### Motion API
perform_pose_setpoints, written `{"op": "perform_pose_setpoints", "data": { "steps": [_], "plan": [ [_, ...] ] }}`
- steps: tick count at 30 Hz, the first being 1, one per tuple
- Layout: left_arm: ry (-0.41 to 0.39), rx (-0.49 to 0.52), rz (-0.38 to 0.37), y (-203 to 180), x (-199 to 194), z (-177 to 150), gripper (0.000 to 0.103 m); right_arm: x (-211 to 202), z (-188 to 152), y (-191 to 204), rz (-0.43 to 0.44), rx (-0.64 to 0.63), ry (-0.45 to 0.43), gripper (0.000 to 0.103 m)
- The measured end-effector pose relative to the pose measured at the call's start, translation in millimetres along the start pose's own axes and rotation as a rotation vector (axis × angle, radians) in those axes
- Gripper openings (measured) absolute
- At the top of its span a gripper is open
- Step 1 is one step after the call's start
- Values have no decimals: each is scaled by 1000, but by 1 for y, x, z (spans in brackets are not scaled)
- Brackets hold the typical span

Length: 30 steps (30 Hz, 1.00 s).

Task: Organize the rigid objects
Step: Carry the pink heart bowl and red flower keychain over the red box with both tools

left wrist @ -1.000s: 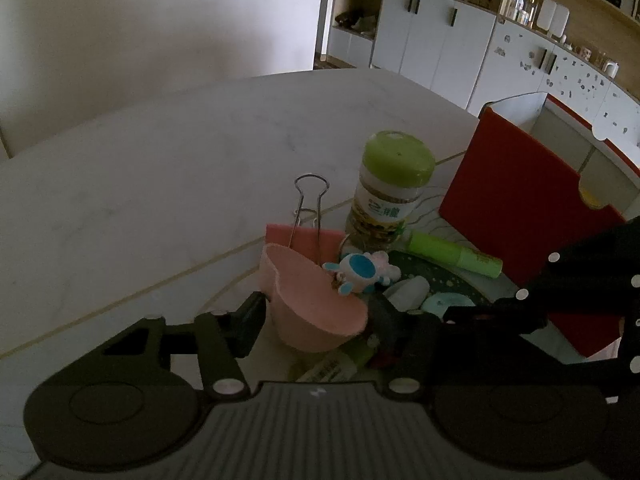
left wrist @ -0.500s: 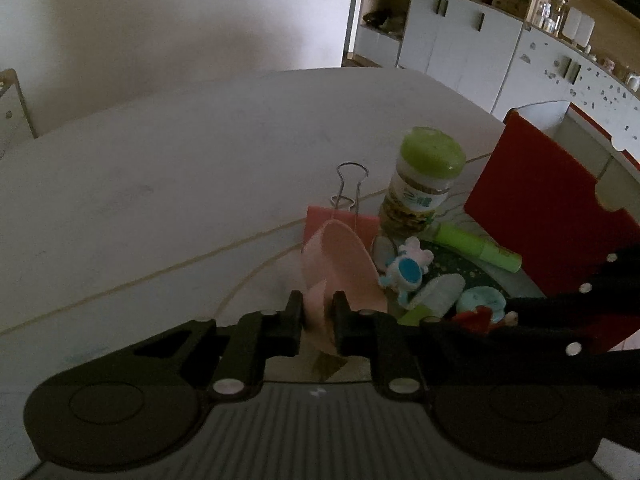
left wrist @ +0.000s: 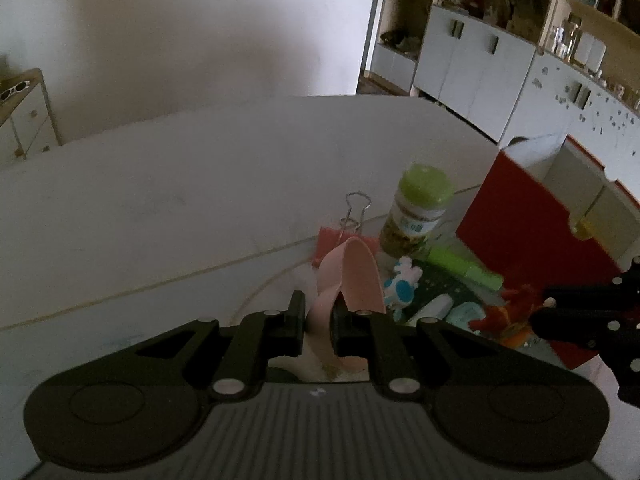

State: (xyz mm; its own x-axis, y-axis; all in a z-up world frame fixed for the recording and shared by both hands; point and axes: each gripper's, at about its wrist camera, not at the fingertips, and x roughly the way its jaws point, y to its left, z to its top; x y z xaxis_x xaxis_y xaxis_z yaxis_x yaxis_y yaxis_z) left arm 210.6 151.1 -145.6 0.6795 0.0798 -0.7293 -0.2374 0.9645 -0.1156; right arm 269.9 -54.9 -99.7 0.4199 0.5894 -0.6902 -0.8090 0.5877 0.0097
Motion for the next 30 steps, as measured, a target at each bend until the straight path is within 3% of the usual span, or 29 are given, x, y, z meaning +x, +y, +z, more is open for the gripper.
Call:
{"op": "perform_pose_setpoints", "data": {
  "steps": [18,30],
  "plan": [
    [-27,26,-64,-47,-68,19,13,-69,12,-34,-5,70,-101,11],
    [-37,70,-92,-110,-75,36,13,-99,3,-84,-54,98,-146,11]
  ]
}}
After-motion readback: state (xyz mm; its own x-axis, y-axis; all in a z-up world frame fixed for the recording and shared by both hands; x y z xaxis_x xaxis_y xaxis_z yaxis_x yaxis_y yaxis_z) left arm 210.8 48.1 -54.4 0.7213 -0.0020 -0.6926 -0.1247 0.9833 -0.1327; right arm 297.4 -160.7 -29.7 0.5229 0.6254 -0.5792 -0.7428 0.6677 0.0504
